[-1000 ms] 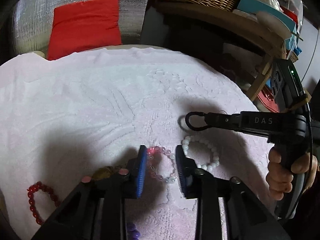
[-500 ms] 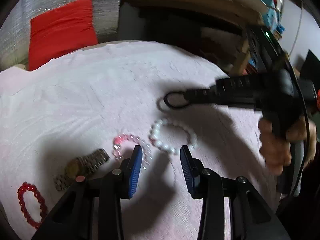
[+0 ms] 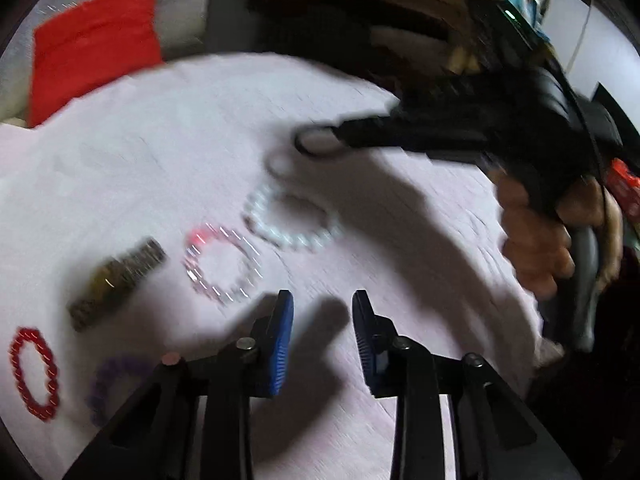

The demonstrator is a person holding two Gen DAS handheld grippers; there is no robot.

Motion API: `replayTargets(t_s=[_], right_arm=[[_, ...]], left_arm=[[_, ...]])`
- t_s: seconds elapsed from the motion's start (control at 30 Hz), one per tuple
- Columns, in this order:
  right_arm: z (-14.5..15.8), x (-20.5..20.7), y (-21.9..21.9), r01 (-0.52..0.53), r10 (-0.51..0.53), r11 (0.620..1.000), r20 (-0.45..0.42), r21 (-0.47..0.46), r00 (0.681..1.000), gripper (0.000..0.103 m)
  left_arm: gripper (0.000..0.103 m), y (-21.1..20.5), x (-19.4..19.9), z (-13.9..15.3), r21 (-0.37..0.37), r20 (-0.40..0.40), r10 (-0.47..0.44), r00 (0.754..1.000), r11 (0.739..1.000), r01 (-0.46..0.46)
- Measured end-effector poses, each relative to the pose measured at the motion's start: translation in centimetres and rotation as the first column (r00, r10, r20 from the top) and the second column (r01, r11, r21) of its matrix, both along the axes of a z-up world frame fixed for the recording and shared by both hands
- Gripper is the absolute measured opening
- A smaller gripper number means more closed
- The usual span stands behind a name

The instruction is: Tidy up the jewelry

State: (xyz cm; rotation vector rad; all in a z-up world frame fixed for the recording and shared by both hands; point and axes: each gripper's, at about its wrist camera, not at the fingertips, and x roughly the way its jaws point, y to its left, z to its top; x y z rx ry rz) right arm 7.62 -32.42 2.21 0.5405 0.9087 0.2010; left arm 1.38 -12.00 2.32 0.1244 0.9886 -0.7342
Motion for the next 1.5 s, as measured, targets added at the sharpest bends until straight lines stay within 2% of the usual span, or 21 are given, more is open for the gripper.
replayTargets(t_s=[0.13, 0.23, 0.27, 0.43, 0.63, 0.73, 0.8, 0.83, 0.87, 0.9, 0.93, 1.07, 1.17, 1.3, 1.5], right_arm=[[0.0, 0.2, -0.5, 0.02, -0.02, 1.0, 0.0, 0.015, 1.0, 0.015], [0.0, 0.2, -0.1, 0.012, -0.012, 1.0, 0.003, 0.01, 1.0, 0.015], [0.1, 0.2, 0.0, 0.007, -0.007, 1.0, 0.003, 0.008, 1.0, 0.015], [0.2, 0.0, -0.3, 0.017, -0.017, 1.0, 0.013, 0.003, 1.0, 0.015], [0.0, 0.0, -1.2, 0.029, -0.03, 0.999, 0.013, 0.014, 0.999, 0.015], [0.0, 0.0, -1.3, 0.022, -0.022, 1.0, 0.014, 0.02, 1.0, 0.015], [0.1, -0.1, -1.3, 0.019, -0.02, 1.0, 0.015, 0.021, 1.0, 0.015], [0.1, -0.1, -1.3, 0.019, -0.019, 1.0, 0.017, 0.021, 1.0, 0.015], [0.2, -0.2, -1.4, 0.018, -0.019, 1.0, 0.019, 0.02, 1.0, 0.015], [0.2, -0.3, -1.4, 0.017, -0.017, 1.0, 0.021, 0.018, 1.0, 0.015], [0.3, -0.3, -1.4, 0.016, -0.016, 1.0, 0.022, 0.018, 1.0, 0.015], [0.6, -0.5, -1.1, 0.012, -0.012, 1.0, 0.03, 0.014, 0.999, 0.015], [1.1, -0.7, -0.4, -0.003, 0.002, 1.0, 0.044, 0.011, 0.999, 0.015], [1.8, -1.1, 1.1, -0.033, 0.032, 0.999, 0.064, 0.01, 0.997, 0.015], [3.1, -2.3, 5.1, -0.117, 0.115, 0.993, 0.103, 0.02, 0.988, 0.015]], left_arm=[[0.034, 1.5, -0.9, 1.2, -0.001, 0.035, 0.046, 0.998, 0.999, -0.046], [0.053, 3.1, -0.7, 1.8, -0.011, 0.054, 0.137, 0.989, 0.991, -0.137], [0.056, 3.3, -0.6, 1.6, -0.001, 0.05, 0.169, 0.984, 0.986, -0.169], [0.056, 2.7, 1.3, 0.3, -0.003, -0.008, 0.216, 0.976, 0.976, -0.216], [0.056, 1.7, 3.4, -0.3, -0.026, -0.003, 0.298, 0.955, 0.954, -0.298], [0.056, 0.5, 3.5, -0.4, 0.006, 0.042, 0.31, 0.95, 0.951, -0.31], [0.045, -0.3, 3.6, -0.7, 0.029, 0.073, 0.298, 0.952, 0.953, -0.3], [0.03, -0.6, 3.5, -0.9, 0.053, 0.093, 0.298, 0.95, 0.951, -0.303], [0.022, -0.6, 3.5, -0.8, 0.069, 0.112, 0.303, 0.947, 0.948, -0.311], [0.018, -0.3, 3.5, -0.7, 0.072, 0.119, 0.304, 0.945, 0.947, -0.313], [0.009, -0.1, 3.5, -0.6, 0.071, 0.119, 0.307, 0.944, 0.946, -0.316], [0.008, 0.4, 3.1, -0.4, 0.045, 0.097, 0.323, 0.941, 0.943, -0.329], [0.008, 0.6, 2.0, 0.3, 0.035, 0.112, 0.31, 0.944, 0.948, -0.316], [0.008, 1.3, -0.3, 2.7, 0.002, 0.151, 0.305, 0.94, 0.951, -0.308], [0.008, 3.9, -3.8, 5.8, -0.019, 0.21, 0.355, 0.911, 0.933, -0.359]])
